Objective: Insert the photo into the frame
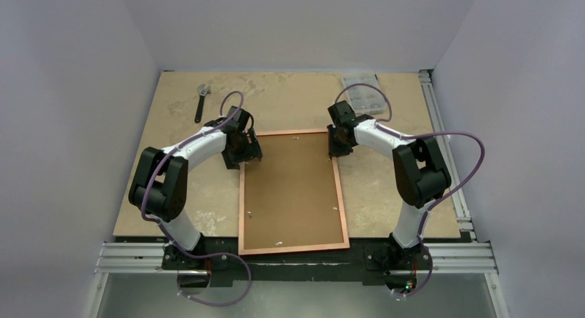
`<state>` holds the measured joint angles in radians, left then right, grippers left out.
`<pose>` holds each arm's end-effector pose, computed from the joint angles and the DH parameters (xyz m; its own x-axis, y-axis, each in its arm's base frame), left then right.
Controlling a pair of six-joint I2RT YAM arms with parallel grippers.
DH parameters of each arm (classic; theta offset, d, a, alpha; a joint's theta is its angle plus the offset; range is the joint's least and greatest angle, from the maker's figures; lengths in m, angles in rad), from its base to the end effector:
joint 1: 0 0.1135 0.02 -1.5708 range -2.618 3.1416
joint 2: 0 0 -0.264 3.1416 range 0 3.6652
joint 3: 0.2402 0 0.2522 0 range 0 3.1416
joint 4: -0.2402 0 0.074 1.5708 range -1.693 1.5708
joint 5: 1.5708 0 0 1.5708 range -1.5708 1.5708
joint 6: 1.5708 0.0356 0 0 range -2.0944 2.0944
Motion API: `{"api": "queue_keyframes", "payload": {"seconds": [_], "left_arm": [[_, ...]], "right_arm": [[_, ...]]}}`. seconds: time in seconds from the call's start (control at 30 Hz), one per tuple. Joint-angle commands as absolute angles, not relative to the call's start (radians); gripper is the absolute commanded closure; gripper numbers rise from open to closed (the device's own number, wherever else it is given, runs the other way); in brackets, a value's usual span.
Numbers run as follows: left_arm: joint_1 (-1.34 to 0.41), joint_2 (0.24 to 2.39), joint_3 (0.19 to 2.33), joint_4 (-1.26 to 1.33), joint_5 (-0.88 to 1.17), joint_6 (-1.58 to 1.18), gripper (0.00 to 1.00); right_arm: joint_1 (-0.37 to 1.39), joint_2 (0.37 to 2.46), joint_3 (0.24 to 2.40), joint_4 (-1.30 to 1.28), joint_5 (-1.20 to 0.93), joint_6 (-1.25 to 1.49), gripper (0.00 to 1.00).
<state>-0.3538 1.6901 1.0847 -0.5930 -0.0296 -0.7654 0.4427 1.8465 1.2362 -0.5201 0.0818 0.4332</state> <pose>0.3070 -0.1123 0.1835 -0.8630 -0.4195 -0.2815 -0.3629 0.9024 -0.2322 0.3389 0.1574 0.1773 -0.9079 0.0326 -0.4180 -0.0158 0.9936 0.1119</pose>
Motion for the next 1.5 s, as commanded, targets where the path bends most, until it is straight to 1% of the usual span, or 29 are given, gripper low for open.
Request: {"api": "queue_keyframes", "payload": {"seconds": [0.0, 0.03, 0.07, 0.13, 0.3, 0.4, 0.57, 0.7, 0.77, 0.87, 0.93, 1.0, 1.1, 1.2, 1.3, 1.4, 1.43, 1.47], "left_arm": [[-0.348, 1.675, 1.131, -0.622, -0.024, -0.745, 0.24], [-0.347, 1.676, 1.136, -0.629, -0.021, -0.742, 0.24], [-0.348, 1.680, 1.143, -0.635, -0.016, -0.739, 0.25], [-0.348, 1.694, 1.156, -0.640, -0.005, -0.735, 0.26], [-0.353, 1.739, 1.170, -0.606, 0.080, -0.755, 0.29], [-0.375, 1.769, 1.227, -0.604, 0.094, -0.763, 0.30], [-0.446, 1.878, 1.421, -0.652, 0.105, -0.741, 0.30], [-0.498, 2.000, 1.642, -0.746, 0.092, -0.703, 0.29], [-0.510, 2.030, 1.711, -0.791, 0.066, -0.684, 0.27], [-0.512, 2.003, 1.724, -0.838, 0.008, -0.673, 0.24], [-0.512, 1.955, 1.693, -0.872, -0.053, -0.669, 0.22], [-0.512, 1.874, 1.617, -0.878, -0.078, -0.677, 0.22], [-0.516, 1.714, 1.421, -0.860, -0.069, -0.715, 0.21], [-0.531, 1.534, 1.229, -0.851, -0.035, -0.773, 0.21], [-0.561, 1.341, 1.040, -0.844, 0.018, -0.860, 0.21], [-0.612, 1.150, 0.899, -0.868, 0.036, -0.962, 0.20], [-0.635, 1.086, 0.866, -0.889, 0.029, -1.003, 0.19], [-0.660, 1.025, 0.835, -0.912, 0.019, -1.055, 0.15]], "right_arm": [[0.454, 1.821, 1.233, -0.520, 0.003, 0.447, 0.64], [0.454, 1.813, 1.231, -0.519, 0.002, 0.449, 0.54], [0.453, 1.804, 1.227, -0.520, -0.010, 0.450, 0.50], [0.454, 1.784, 1.210, -0.522, -0.040, 0.451, 0.46], [0.453, 1.713, 1.101, -0.514, -0.097, 0.461, 0.44], [0.454, 1.664, 1.018, -0.500, -0.143, 0.481, 0.44], [0.456, 1.567, 0.877, -0.473, -0.225, 0.536, 0.44], [0.458, 1.483, 0.790, -0.468, -0.253, 0.571, 0.43], [0.458, 1.447, 0.773, -0.485, -0.237, 0.573, 0.41], [0.458, 1.402, 0.786, -0.527, -0.170, 0.562, 0.33], [0.459, 1.392, 0.818, -0.554, -0.129, 0.550, 0.29], [0.458, 1.388, 0.868, -0.585, -0.067, 0.531, 0.26], [0.457, 1.397, 0.962, -0.610, -0.010, 0.500, 0.23], [0.455, 1.435, 1.047, -0.618, 0.008, 0.474, 0.21], [0.453, 1.478, 1.103, -0.607, -0.008, 0.469, 0.21], [0.452, 1.516, 1.131, -0.579, -0.067, 0.471, 0.21], [0.450, 1.530, 1.139, -0.573, -0.082, 0.472, 0.21], [0.451, 1.541, 1.143, -0.565, -0.099, 0.475, 0.21]]}}
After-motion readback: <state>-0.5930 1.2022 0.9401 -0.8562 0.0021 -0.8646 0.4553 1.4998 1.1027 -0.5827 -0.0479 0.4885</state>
